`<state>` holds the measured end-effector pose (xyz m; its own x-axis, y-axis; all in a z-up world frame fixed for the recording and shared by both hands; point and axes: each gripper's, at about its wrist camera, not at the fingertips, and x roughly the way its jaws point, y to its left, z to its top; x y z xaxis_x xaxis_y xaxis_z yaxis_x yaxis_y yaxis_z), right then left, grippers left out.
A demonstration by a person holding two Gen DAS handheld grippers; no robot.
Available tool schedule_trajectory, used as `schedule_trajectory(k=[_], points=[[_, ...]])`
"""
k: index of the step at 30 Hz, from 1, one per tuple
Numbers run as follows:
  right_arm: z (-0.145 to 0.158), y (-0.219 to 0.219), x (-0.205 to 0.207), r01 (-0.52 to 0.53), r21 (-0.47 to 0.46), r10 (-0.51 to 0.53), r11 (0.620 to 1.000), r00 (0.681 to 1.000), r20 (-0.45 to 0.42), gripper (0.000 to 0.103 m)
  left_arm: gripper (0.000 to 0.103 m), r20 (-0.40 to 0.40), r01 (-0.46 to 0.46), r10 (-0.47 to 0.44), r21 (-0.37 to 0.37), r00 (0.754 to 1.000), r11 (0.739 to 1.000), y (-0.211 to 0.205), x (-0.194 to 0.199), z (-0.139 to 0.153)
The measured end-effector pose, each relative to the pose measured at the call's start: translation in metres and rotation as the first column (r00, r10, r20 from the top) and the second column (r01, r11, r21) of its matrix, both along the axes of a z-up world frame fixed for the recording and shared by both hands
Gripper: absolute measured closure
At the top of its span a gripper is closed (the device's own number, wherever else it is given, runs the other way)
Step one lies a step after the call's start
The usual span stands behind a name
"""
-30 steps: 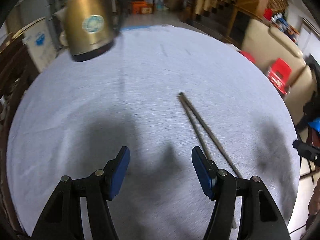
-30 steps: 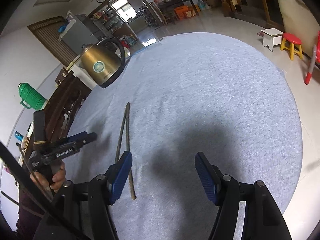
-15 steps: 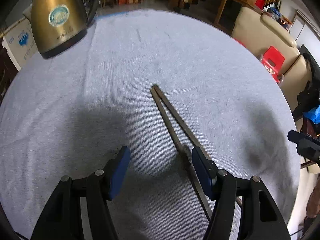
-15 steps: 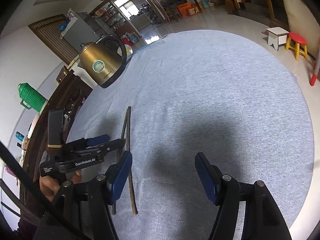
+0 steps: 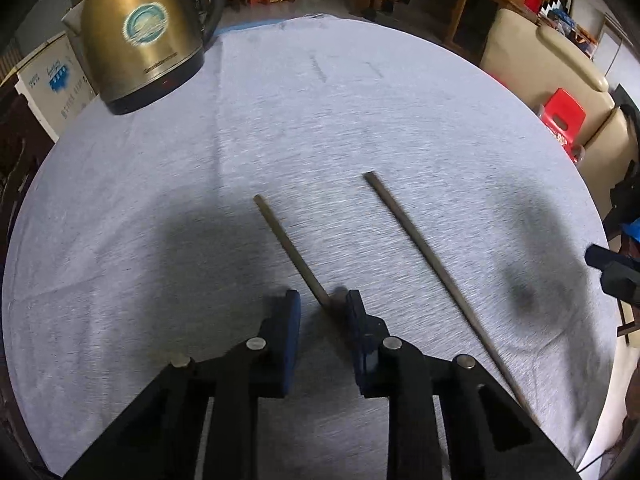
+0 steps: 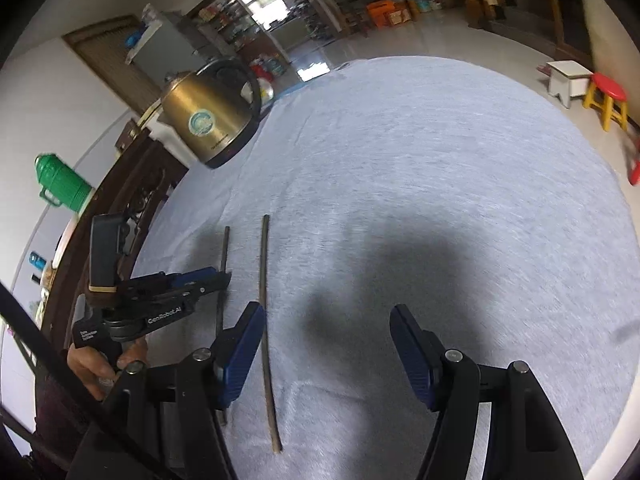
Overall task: Organize utensils
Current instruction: 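Grasp one of the remaining dark chopsticks with the left gripper, then grasp the other dark chopstick with the right gripper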
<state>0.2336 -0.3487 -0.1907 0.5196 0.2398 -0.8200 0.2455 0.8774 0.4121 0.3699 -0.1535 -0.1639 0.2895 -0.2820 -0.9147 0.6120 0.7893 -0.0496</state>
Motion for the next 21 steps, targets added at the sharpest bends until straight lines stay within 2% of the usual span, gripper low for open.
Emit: schedule_trajectory(k=[7,9,13,17,21], points=[[-0.007,0.024,0.059,-0.113,0.027,0.114,0.993,0.993,-0.042,0.034,0.078,-0.039,0.000,0.000,-0.010,0.999,1.000,0.020,0.011,0.004],[-0.011,0.034,0.080,-0.151,0.033,0.153,0.988,0.986,-0.070,0.034,0.073,-0.051,-0.005,0.005,-0.013,0.999,1.000,0.028,0.018,0.004],[-0.020,0.050,0.113,-0.200,0.018,0.201,0.980,0.970,-0.140,0.034,0.072,-0.060,0.001,-0.001,-0.005,0.998,1.000,0.038,0.025,0.006],[-0.033,0.069,0.141,-0.255,-0.049,0.235,0.966,0.939,-0.250,0.034,0.070,-0.077,-0.006,0.006,-0.001,0.997,1.000,0.052,0.039,0.007],[-0.052,0.082,0.159,-0.292,-0.083,0.245,0.953,0.902,-0.355,0.039,0.067,-0.110,-0.045,0.039,-0.052,0.993,0.998,0.061,0.051,0.013]])
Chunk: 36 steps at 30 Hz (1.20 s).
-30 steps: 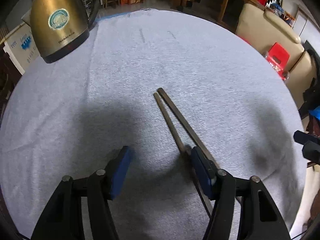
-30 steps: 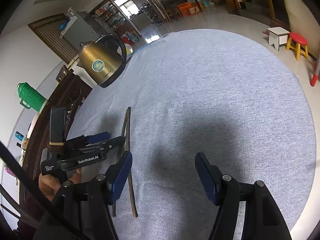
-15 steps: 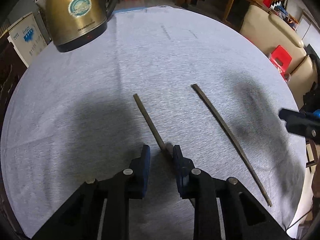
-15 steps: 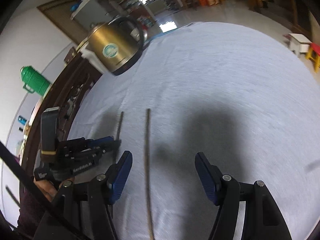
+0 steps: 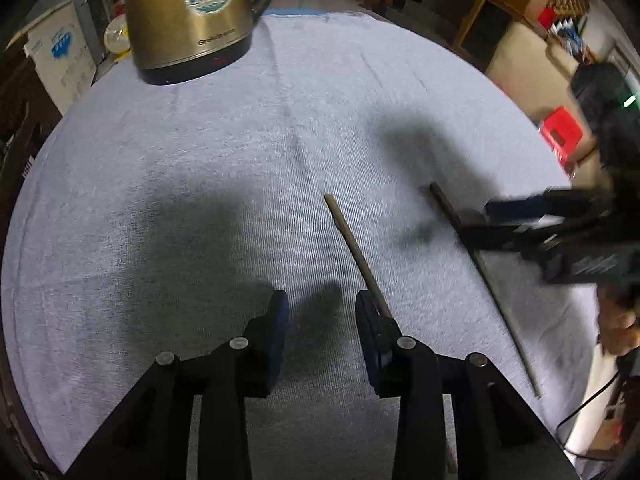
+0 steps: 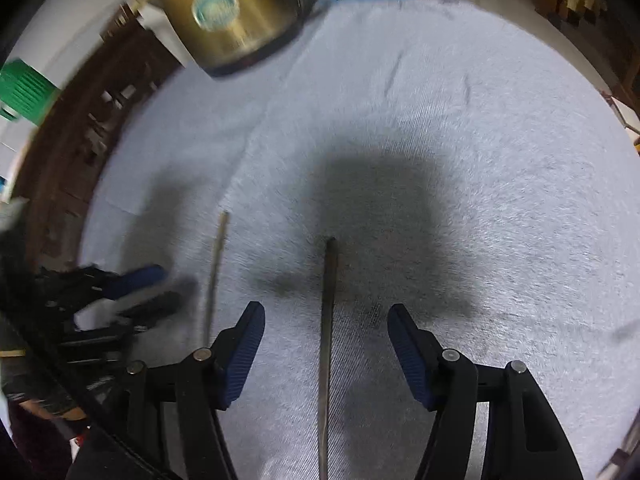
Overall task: Organize utensils
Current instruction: 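Grasp the other dark chopstick with the right gripper, then lift both held chopsticks upright off the cloth with both grippers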
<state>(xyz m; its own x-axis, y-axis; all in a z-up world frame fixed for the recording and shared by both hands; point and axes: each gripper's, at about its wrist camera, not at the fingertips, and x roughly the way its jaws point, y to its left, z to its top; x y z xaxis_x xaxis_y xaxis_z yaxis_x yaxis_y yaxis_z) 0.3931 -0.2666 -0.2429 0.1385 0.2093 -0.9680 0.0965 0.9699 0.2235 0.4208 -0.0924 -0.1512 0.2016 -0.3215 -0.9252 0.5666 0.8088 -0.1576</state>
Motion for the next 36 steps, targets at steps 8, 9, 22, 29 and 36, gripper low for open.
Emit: schedule_trajectory(k=[8,9,22,29,36], points=[[0.000,-0.006,-0.003,0.001,-0.109,-0.004,0.994,1.000,-0.021,0.088,0.063,-0.213,-0.176,0.159,-0.062,0.964,0.982,0.007,0.024,0.001],[0.002,-0.013,-0.007,0.019,-0.090,-0.021,0.996,1.000,-0.020,0.091,0.059,-0.235,-0.195,0.175,-0.065,0.956,0.979,0.006,0.027,0.000],[0.015,-0.067,-0.080,0.097,0.031,-0.098,0.995,0.995,0.019,0.094,0.055,-0.238,-0.289,0.294,0.059,0.926,0.956,-0.040,0.062,-0.015],[0.013,-0.075,-0.093,0.103,0.071,-0.106,0.992,0.994,0.040,0.094,0.097,-0.102,-0.219,0.233,0.131,0.967,0.967,-0.070,0.048,-0.013],[0.029,-0.074,-0.104,0.109,0.074,-0.115,0.991,0.990,0.083,0.095,0.098,-0.052,-0.181,0.189,0.129,0.981,0.975,-0.058,0.007,-0.005]])
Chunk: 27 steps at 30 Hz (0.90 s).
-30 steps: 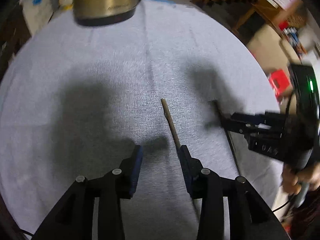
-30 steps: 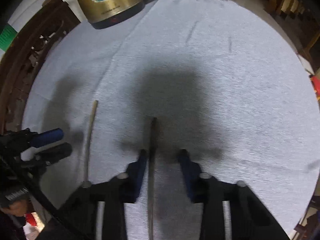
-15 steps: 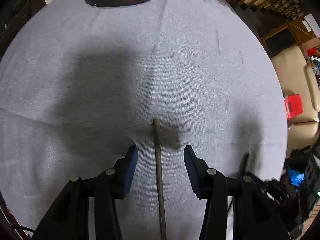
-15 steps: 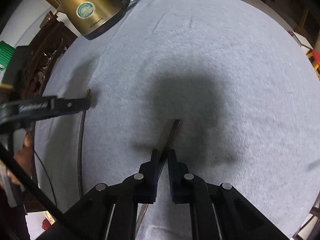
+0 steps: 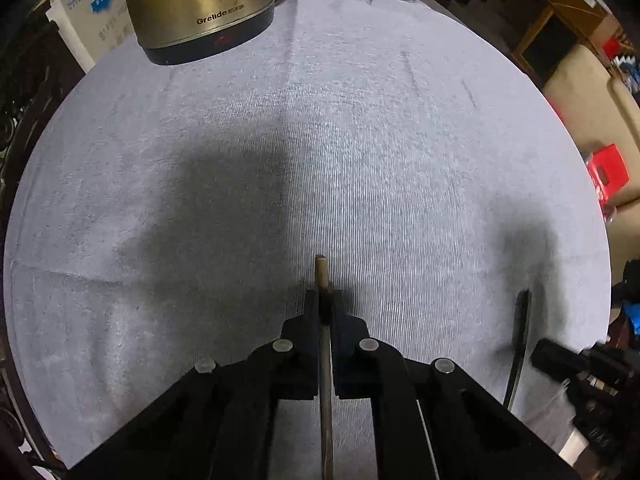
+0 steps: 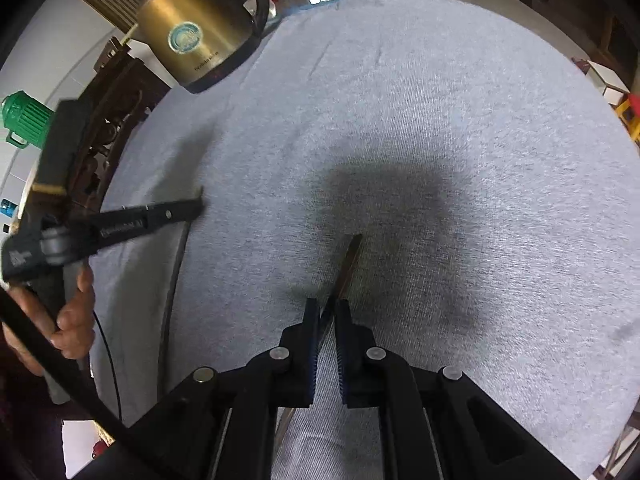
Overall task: Organize utensils
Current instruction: 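Lift both held chopsticks upright off the cloth with both grippers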
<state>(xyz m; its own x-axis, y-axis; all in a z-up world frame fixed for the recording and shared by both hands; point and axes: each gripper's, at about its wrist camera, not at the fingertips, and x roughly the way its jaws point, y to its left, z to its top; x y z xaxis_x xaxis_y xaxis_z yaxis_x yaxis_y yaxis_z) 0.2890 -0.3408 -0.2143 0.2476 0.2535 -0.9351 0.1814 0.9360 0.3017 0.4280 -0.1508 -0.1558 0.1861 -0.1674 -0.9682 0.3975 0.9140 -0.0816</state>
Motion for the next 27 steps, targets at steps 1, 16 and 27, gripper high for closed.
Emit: schedule_trajectory(k=[1,16,27], points=[[0.007,-0.001,-0.003,0.003,-0.006,-0.003,1.000,1.000,0.012,0.095,0.098,0.010,0.004,-0.004,0.001,1.000,1.000,0.004,-0.009,0.002],[0.092,0.007,-0.051,0.044,-0.015,-0.040,0.999,0.975,0.219,0.095,0.098,0.340,-0.015,0.068,-0.156,0.938,0.988,0.082,-0.085,0.129],[0.026,0.004,0.008,0.092,-0.037,-0.094,0.995,0.994,-0.060,0.083,0.098,0.345,-0.021,0.089,-0.198,0.934,0.980,0.111,-0.115,0.141]])
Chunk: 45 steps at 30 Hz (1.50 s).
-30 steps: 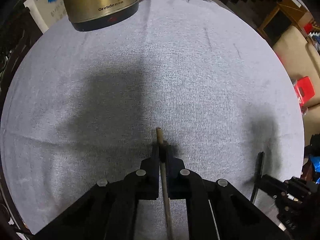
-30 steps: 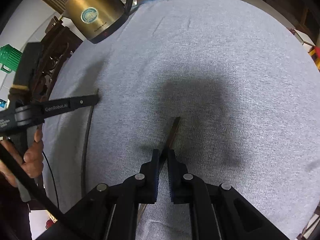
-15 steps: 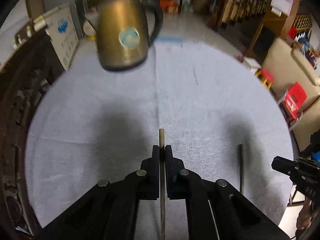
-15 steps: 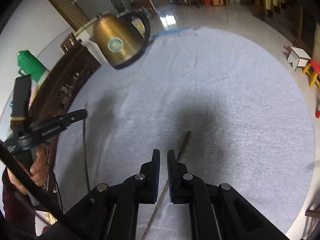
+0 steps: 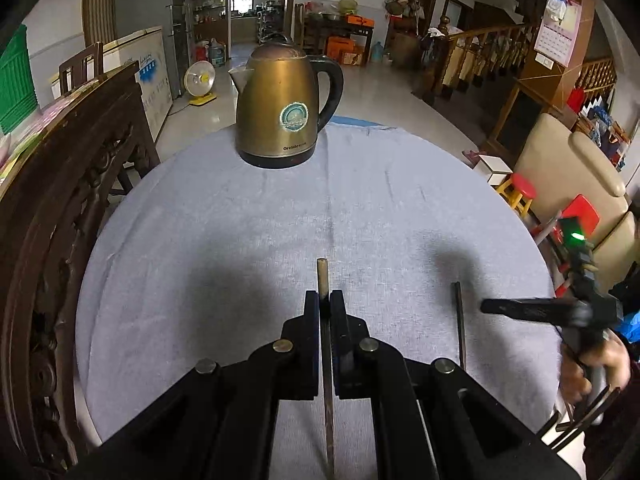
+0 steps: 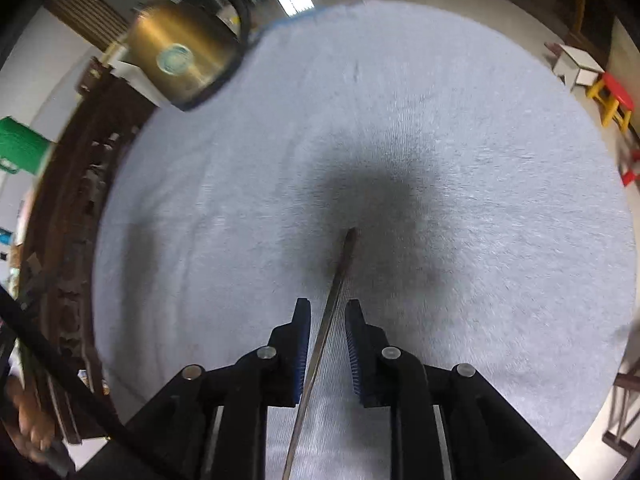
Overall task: Organize utensils
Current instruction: 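Lift both held chopsticks upright off the cloth with both grippers, then carry both upright chopsticks over the grey cup with both grippers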
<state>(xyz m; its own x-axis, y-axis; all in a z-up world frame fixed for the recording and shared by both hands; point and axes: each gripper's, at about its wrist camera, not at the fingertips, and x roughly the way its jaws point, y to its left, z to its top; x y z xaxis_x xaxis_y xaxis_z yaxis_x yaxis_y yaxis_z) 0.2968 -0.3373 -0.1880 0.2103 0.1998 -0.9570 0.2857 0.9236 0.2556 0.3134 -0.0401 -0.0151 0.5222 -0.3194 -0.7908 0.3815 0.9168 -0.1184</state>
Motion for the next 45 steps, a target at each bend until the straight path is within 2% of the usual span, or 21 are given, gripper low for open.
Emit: schedule_trajectory(k=[6,9,10,11,13,18,21,25,31,37,45], points=[[-0.024,0.005,0.037,0.011,-0.064,-0.018,0.998,0.994,-0.112,0.080,0.098,0.040,0.024,-0.023,-0.022,0.999,0.999,0.008,-0.014,0.010],[-0.042,0.008,0.047,0.003,-0.085,-0.021,0.996,0.978,-0.207,0.079,0.098,0.058,0.033,-0.031,-0.034,0.998,0.999,0.012,-0.019,0.013],[-0.037,0.010,0.050,-0.003,-0.106,-0.017,0.994,0.981,-0.192,0.079,0.098,0.060,0.035,-0.033,-0.040,0.998,0.999,0.012,-0.021,0.014],[-0.037,0.012,0.053,-0.016,-0.120,-0.012,0.993,0.974,-0.225,0.080,0.098,0.063,0.040,-0.037,-0.048,0.997,0.998,0.014,-0.023,0.015],[-0.033,0.018,0.056,-0.047,-0.170,0.004,0.984,0.969,-0.246,0.090,0.098,0.071,0.043,-0.039,-0.051,0.997,0.998,0.016,-0.026,0.018],[-0.021,0.024,0.059,-0.077,-0.203,0.024,0.976,0.968,-0.250,0.096,0.098,0.097,0.043,-0.037,-0.062,0.995,0.997,0.020,-0.038,0.026],[-0.009,0.029,0.053,-0.080,-0.235,0.036,0.969,0.982,-0.187,0.097,0.098,0.116,0.046,-0.037,-0.072,0.993,0.996,0.023,-0.044,0.034],[0.039,0.024,0.031,-0.035,-0.212,0.027,0.977,0.999,-0.043,0.097,0.098,0.162,0.042,-0.031,-0.071,0.986,0.997,0.026,-0.057,0.048],[0.114,0.009,-0.017,0.035,-0.174,-0.003,0.984,0.983,0.181,0.096,0.098,0.228,0.036,-0.010,-0.108,0.974,0.994,0.033,-0.081,0.072],[0.177,0.014,-0.067,0.086,-0.163,-0.017,0.983,0.922,0.388,0.096,0.098,0.318,0.035,0.002,-0.109,0.948,0.993,0.034,-0.107,0.105],[0.271,0.032,-0.125,0.092,-0.178,0.035,0.980,0.797,0.602,0.096,0.098,0.421,0.049,0.006,-0.120,0.907,0.992,0.032,-0.143,0.151]])
